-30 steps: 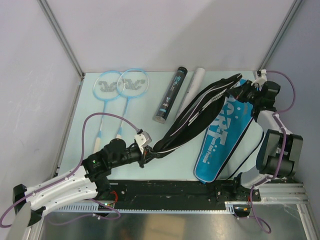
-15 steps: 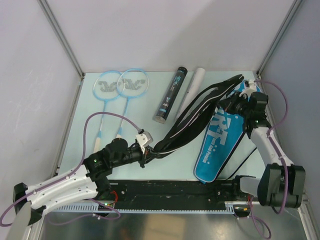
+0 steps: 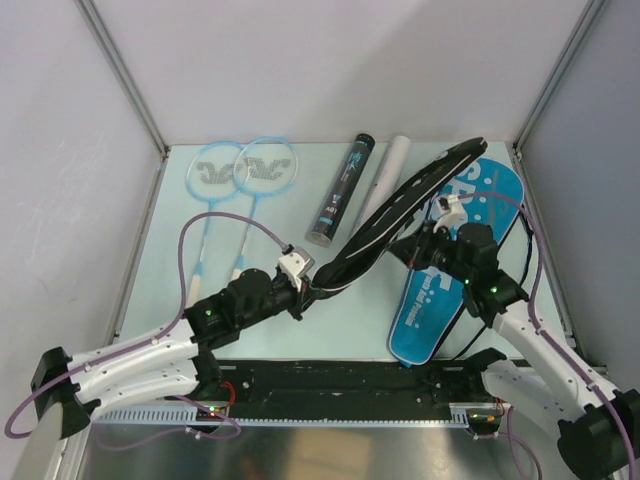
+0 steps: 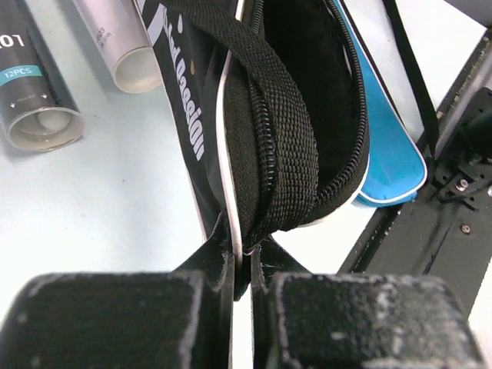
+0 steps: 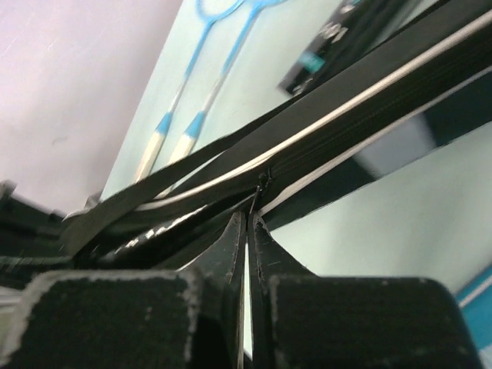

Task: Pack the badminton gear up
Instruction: Zip the racket bag at the center of the board.

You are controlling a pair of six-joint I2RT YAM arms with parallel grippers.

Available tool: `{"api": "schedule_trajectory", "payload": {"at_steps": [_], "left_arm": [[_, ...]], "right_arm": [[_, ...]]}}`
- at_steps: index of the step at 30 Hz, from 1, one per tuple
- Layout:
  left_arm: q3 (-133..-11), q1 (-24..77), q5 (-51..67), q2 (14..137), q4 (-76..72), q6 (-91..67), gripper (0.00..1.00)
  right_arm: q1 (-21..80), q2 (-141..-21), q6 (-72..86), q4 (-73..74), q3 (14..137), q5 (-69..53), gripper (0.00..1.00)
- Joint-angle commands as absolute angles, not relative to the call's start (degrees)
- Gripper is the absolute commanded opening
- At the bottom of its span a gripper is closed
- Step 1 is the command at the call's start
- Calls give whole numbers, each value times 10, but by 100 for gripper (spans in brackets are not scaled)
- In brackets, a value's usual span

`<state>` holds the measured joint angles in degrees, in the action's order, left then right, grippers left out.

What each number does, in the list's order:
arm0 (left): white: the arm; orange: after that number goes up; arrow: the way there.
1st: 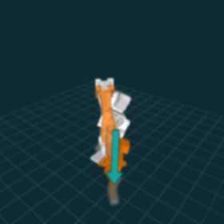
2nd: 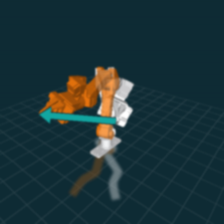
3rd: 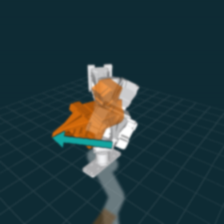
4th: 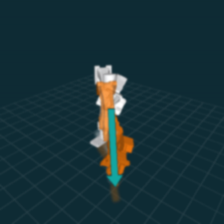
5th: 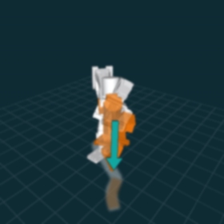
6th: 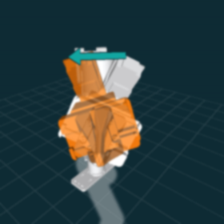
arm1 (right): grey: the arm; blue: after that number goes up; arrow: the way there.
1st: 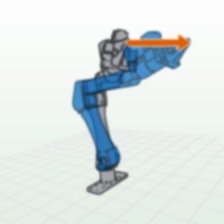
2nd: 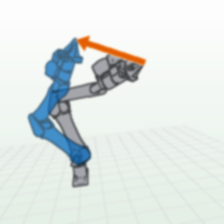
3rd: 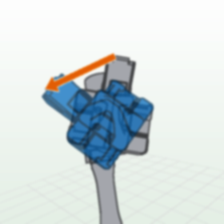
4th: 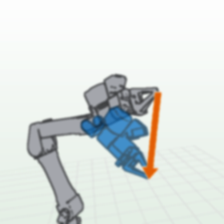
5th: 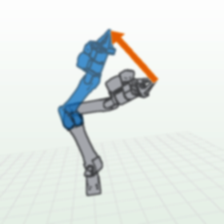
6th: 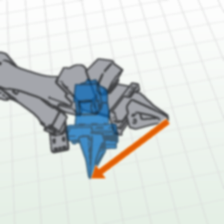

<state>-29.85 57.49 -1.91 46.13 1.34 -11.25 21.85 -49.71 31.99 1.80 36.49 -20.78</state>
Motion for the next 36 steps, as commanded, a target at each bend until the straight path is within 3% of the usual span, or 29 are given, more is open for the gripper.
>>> {"api": "schedule_trajectory", "payload": {"at_steps": [1, 14, 23, 29, 36], "left_arm": [[-341, 578, -112, 482, -54, -147, 0], [-378, 623, -175, 545, -54, -141, 0], [-393, 631, -174, 569, -54, -151, 0], [-369, 632, -179, 532, -48, -151, 28], [-333, 631, -181, 476, -53, -134, 3]], "right_arm": [[321, -454, 357, 28, 364, -220, 0], [599, -452, 357, -44, 369, -85, 0], [692, -508, 346, -104, 383, -35, 0], [705, -500, 336, -100, 386, 49, 0], [707, -436, 292, -36, 389, 161, 0]]}}
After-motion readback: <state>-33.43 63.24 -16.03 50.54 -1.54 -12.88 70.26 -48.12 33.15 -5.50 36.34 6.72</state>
